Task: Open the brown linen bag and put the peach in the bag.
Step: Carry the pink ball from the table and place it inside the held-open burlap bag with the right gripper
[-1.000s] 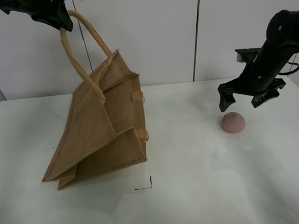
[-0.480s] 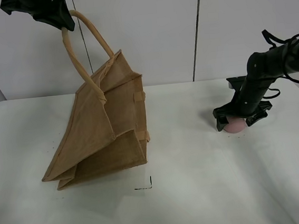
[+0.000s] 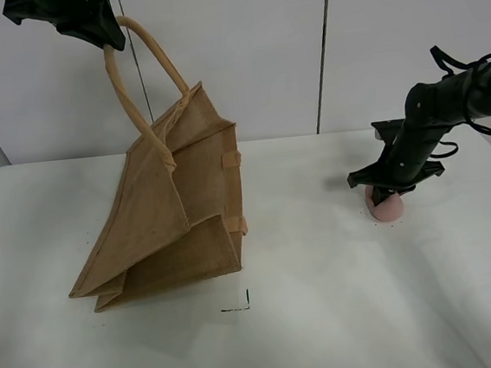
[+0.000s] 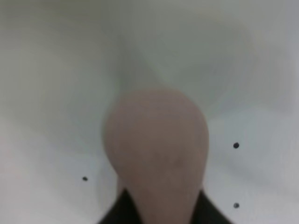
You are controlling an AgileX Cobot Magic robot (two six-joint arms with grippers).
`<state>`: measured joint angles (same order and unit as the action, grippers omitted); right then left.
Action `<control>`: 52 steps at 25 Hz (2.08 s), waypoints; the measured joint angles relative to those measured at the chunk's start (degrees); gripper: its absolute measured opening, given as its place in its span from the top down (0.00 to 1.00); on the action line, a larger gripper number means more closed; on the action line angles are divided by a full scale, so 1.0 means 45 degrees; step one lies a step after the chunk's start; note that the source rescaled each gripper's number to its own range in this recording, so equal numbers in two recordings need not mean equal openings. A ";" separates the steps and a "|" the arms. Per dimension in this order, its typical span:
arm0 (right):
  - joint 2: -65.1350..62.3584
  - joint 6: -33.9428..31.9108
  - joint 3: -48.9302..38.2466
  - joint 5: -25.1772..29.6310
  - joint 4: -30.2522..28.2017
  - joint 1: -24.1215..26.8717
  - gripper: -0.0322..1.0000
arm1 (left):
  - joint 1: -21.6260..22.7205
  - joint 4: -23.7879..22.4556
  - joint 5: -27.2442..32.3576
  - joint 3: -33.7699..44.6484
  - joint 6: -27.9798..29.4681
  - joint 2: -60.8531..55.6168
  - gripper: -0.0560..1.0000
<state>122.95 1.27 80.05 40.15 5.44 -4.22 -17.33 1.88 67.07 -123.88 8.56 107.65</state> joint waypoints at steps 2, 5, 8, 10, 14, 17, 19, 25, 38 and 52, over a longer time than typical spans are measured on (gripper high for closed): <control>0.0000 0.0078 0.0371 0.0608 0.0027 0.0000 0.97 | 0.0000 -0.0007 0.0000 0.0000 0.0000 0.0000 0.95; -0.0011 0.0330 0.1417 0.2127 0.0155 0.0000 0.97 | 0.0000 -0.0007 0.0000 0.0000 0.0000 0.0000 0.95; -0.0294 0.1062 0.2855 0.3591 0.0754 -0.0106 0.97 | 0.0000 0.0003 0.0000 0.0000 0.0000 0.0000 0.95; -0.0621 0.1499 0.3966 0.4189 0.1392 -0.0261 0.97 | 0.0000 0.0003 0.0000 0.0000 0.0000 0.0000 0.95; -0.0940 0.1961 0.6272 0.5030 0.2700 -0.0815 0.97 | 0.0000 0.0003 0.0000 0.0000 0.0000 -0.0046 0.95; -0.0940 0.2290 0.7351 0.5169 0.3834 -0.1435 0.97 | 0.0000 0.0003 0.0000 0.0000 -0.0036 -0.0224 0.95; -0.0940 0.2782 0.7583 0.4872 0.4763 -0.1964 0.97 | 0.0000 0.0003 0.0000 0.0000 -0.0168 -0.0371 0.95; -0.0619 0.4229 0.7641 0.3758 0.6196 -0.3696 0.97 | 0.0000 0.0016 0.0011 0.0000 -0.0328 -0.0574 0.95; 0.2664 0.5585 0.7641 0.0950 0.6913 -0.6235 0.97 | 0.0000 0.0028 0.0011 0.0000 -0.0346 -0.0574 0.95; 0.3154 0.7203 0.7641 0.0074 0.6240 -0.6994 0.03 | 0.0000 0.0028 0.0011 0.0000 -0.0346 -0.0598 0.95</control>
<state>137.14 33.68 114.44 40.48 33.52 -35.69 -17.33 2.01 67.12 -123.88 7.00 104.96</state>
